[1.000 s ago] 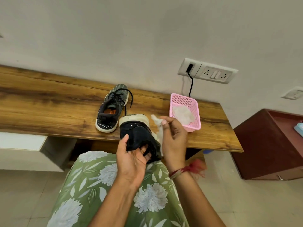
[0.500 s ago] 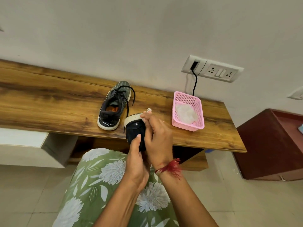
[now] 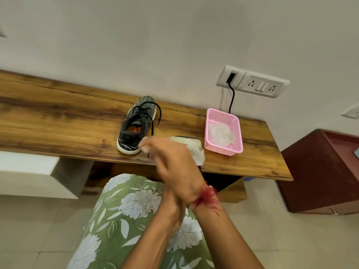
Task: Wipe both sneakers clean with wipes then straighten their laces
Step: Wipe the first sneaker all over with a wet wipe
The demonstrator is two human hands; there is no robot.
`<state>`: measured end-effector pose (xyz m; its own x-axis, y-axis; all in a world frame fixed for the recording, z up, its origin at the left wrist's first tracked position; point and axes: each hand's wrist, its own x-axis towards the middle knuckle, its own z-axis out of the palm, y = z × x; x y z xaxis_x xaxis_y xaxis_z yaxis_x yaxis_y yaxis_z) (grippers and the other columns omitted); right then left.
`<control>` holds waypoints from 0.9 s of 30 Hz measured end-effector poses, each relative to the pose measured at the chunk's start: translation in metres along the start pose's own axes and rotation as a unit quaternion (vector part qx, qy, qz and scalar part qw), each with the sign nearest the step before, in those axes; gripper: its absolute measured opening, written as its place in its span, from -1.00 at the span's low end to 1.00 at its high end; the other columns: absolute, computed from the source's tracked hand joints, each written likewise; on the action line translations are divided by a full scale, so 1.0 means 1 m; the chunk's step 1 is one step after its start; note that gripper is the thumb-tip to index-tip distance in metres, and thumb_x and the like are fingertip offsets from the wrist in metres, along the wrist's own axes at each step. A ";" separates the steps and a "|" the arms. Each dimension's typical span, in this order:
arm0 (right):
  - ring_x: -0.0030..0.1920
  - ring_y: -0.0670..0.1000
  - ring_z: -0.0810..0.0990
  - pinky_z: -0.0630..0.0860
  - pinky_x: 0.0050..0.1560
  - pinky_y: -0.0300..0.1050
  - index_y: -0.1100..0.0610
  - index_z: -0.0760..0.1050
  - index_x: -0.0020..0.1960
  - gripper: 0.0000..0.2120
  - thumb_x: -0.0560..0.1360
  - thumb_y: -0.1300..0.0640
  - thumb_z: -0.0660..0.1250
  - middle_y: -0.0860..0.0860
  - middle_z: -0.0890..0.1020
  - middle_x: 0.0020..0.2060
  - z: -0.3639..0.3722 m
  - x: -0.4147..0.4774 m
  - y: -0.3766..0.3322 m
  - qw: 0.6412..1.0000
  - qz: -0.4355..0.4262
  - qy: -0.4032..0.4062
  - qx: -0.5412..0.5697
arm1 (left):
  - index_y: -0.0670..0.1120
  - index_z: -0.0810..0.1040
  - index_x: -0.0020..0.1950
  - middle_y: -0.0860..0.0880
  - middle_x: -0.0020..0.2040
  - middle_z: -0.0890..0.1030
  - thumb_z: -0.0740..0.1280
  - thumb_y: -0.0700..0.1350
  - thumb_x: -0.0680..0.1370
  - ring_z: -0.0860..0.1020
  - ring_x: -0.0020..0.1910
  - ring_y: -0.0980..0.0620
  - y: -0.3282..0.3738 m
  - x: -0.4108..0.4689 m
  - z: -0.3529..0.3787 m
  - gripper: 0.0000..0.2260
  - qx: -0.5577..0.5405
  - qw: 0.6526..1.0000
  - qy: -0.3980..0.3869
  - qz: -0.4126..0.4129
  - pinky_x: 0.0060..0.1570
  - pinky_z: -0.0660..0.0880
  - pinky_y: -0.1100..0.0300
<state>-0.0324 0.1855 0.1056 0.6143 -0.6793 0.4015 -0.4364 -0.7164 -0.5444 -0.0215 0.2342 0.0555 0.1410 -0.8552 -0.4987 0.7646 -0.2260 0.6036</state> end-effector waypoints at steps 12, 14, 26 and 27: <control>-0.12 -0.13 0.56 0.43 -0.04 -0.25 0.09 0.51 -0.10 -0.86 0.56 0.27 0.22 -0.07 0.60 -0.17 0.006 -0.021 0.062 0.867 0.319 0.338 0.177 | -0.14 0.54 0.19 -0.13 0.03 0.67 0.23 -0.04 0.50 0.63 -0.05 0.01 0.008 0.022 -0.012 -0.68 -0.065 0.997 -0.033 0.025 -0.03 0.57 0.15; -0.15 -0.16 0.55 0.43 -0.11 -0.29 0.09 0.52 -0.08 -0.87 0.56 0.24 0.21 -0.09 0.60 -0.18 0.012 -0.017 0.051 0.893 0.276 0.336 0.119 | -0.13 0.57 0.09 -0.08 -0.10 0.68 0.21 -0.08 0.55 0.63 -0.14 0.05 0.008 0.024 -0.011 -0.78 -0.060 0.997 -0.032 0.035 -0.18 0.58 0.21; -0.09 -0.14 0.58 0.47 -0.09 -0.30 0.15 0.52 0.00 -0.85 0.57 0.29 0.19 -0.05 0.61 -0.13 -0.001 -0.019 0.013 0.912 0.153 0.348 0.154 | -0.14 0.54 0.00 -0.01 -0.24 0.66 0.26 -0.16 0.59 0.56 -0.21 0.05 -0.007 0.030 -0.012 -0.91 0.009 0.999 -0.044 0.016 -0.23 0.49 0.21; -0.08 -0.11 0.58 0.47 -0.07 -0.28 0.14 0.52 -0.02 -0.85 0.56 0.28 0.19 -0.01 0.61 -0.13 -0.008 -0.020 0.017 0.888 0.171 0.376 0.201 | -0.16 0.52 0.07 -0.06 -0.14 0.66 0.23 -0.16 0.60 0.58 -0.19 0.05 -0.004 0.028 -0.013 -0.87 -0.011 0.999 -0.041 0.014 -0.23 0.51 0.19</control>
<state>-0.0571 0.1851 0.0939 -0.1879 -0.8691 0.4576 -0.1497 -0.4351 -0.8879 -0.0125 0.2169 0.0306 0.1117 -0.8966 -0.4285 0.7753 -0.1911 0.6020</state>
